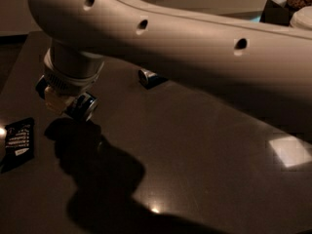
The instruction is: Place pepsi can upright
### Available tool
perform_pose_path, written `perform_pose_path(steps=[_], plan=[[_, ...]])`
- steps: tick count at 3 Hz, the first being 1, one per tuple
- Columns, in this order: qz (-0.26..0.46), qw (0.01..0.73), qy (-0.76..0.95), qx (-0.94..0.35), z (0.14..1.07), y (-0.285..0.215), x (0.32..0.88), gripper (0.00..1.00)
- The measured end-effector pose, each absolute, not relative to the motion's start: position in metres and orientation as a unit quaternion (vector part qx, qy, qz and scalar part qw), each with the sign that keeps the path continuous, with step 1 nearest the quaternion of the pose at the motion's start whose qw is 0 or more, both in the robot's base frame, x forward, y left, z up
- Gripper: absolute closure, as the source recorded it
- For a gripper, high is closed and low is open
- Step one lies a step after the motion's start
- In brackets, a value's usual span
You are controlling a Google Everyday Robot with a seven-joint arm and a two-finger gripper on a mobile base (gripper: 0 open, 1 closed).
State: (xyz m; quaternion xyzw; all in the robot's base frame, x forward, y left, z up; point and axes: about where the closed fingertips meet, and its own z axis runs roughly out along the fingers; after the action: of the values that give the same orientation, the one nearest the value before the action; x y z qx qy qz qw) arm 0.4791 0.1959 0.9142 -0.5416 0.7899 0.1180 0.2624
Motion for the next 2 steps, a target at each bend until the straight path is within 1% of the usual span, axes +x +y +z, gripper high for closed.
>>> perform_pose_path(steps=[2], plan=[[0.173, 0.349, 0.747, -0.539, 0.9180, 0.1868, 0.4640, 1.00]])
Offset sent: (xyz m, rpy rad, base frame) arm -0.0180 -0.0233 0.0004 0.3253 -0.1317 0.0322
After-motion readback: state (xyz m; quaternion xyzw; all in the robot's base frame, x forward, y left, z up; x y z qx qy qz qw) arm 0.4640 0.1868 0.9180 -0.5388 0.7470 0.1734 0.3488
